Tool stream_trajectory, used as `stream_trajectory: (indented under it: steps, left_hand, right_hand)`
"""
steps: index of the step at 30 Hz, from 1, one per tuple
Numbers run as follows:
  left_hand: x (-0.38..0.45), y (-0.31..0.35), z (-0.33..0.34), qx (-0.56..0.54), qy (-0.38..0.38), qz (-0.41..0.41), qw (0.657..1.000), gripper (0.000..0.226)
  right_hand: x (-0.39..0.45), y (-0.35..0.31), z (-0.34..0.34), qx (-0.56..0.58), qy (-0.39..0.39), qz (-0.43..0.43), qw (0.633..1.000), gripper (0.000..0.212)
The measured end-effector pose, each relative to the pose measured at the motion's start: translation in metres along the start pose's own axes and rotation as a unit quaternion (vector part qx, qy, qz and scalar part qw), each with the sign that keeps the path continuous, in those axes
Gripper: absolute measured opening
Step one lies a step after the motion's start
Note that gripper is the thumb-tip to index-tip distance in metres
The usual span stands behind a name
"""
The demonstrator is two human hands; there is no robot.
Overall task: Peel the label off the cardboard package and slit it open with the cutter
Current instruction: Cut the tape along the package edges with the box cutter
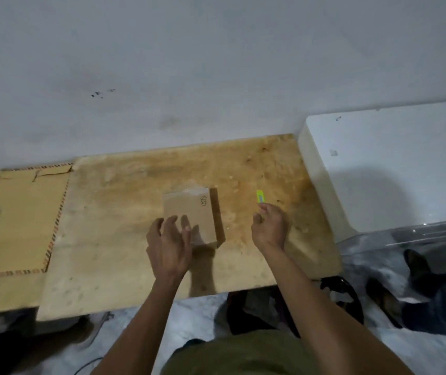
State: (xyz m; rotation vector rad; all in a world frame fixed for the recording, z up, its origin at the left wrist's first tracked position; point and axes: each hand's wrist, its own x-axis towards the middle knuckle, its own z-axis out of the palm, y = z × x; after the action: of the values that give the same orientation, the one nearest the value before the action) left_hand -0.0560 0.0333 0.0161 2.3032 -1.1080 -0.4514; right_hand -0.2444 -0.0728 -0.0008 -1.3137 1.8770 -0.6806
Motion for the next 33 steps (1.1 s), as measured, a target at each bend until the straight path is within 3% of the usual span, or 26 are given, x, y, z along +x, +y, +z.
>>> stream_trajectory:
  steps: [4,10,19,24,28,33]
  left_hand:
    - [0.021,-0.004,0.017,0.060,-0.009,0.002,0.998,0.045]
    - [0.030,-0.010,0.032,0.075,-0.032,-0.012,0.997,0.050]
    - [0.032,-0.016,0.036,0.072,-0.038,0.008,0.997,0.051]
    - [0.031,-0.013,0.038,0.082,-0.032,0.012,0.996,0.054]
    - [0.032,-0.011,0.039,0.089,-0.033,0.026,0.995,0.056]
    - [0.028,-0.003,0.037,0.089,-0.045,0.014,0.995,0.053]
  right_hand:
    - [0.027,0.010,0.005,-0.079,0.057,0.005,0.995,0.025]
    - [0.038,0.020,0.015,-0.190,0.055,0.003,0.980,0.021]
    - [0.039,0.023,0.020,-0.209,0.094,0.024,0.973,0.034]
    - [0.043,0.018,0.021,-0.144,0.091,0.047,0.984,0.028]
    - [0.048,0.006,0.022,-0.014,0.085,0.002,0.996,0.024]
    - [0.048,-0.035,0.020,0.154,-0.094,0.007,0.984,0.019]
